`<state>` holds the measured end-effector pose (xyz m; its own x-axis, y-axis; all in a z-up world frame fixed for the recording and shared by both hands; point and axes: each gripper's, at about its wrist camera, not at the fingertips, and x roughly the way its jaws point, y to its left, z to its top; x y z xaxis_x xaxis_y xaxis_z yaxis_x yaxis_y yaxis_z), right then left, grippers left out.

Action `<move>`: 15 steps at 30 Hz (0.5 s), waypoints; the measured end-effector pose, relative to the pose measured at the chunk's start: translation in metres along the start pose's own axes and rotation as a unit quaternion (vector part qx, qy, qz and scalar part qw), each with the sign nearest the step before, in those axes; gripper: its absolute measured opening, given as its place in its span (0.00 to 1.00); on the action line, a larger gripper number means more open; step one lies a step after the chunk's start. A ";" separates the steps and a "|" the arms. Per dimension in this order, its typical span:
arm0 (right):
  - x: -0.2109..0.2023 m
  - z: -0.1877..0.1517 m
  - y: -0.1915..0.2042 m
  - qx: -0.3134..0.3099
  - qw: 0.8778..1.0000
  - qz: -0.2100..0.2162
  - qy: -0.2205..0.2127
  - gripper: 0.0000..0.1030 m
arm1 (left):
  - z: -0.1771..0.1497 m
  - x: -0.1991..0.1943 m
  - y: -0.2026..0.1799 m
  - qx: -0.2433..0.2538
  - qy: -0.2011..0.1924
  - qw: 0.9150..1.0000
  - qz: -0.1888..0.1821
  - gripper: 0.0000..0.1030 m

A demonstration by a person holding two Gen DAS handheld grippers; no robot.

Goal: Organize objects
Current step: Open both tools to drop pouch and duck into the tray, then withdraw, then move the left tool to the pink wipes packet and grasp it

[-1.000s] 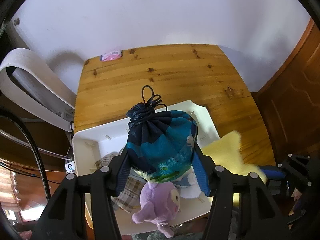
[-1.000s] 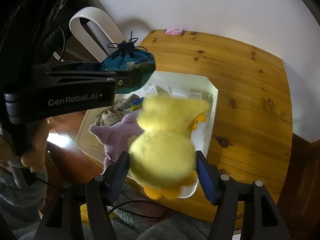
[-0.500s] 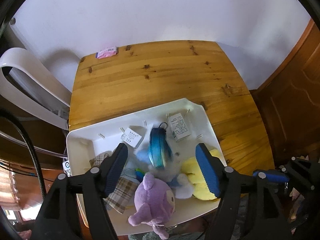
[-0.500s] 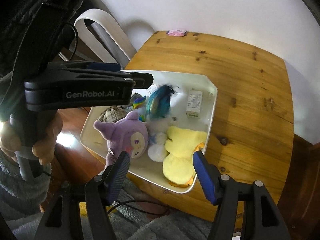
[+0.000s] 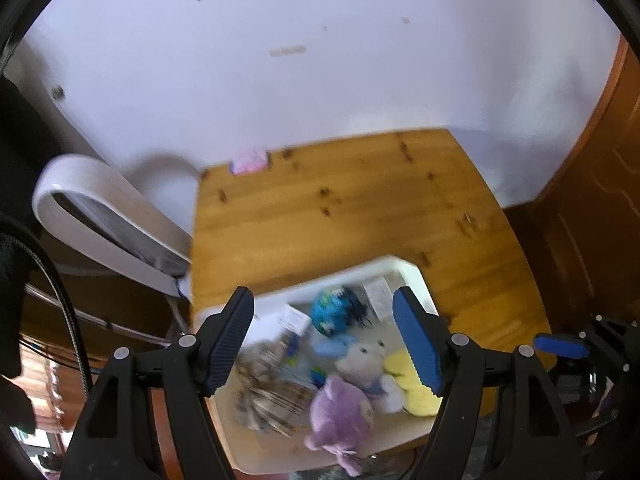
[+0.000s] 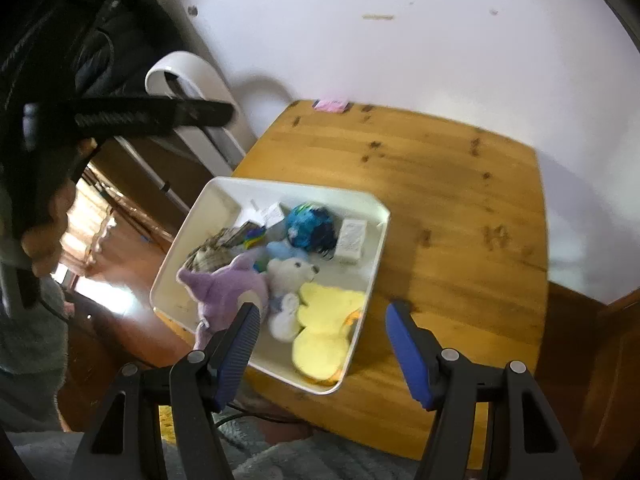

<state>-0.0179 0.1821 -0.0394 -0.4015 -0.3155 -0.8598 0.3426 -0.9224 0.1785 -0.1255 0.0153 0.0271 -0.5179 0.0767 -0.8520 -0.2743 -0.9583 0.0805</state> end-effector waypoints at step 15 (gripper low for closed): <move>-0.057 0.038 -0.057 0.025 0.992 -0.074 -0.099 0.66 | 0.077 -0.018 0.041 -0.008 -0.065 0.996 0.067 0.74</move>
<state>-0.0464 0.2445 0.0174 -0.6046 -0.2093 -0.7685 0.2277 -0.9700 0.0850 -0.1897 -0.0040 0.0860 -0.6500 -0.0186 -0.7597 -0.1831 -0.9664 0.1803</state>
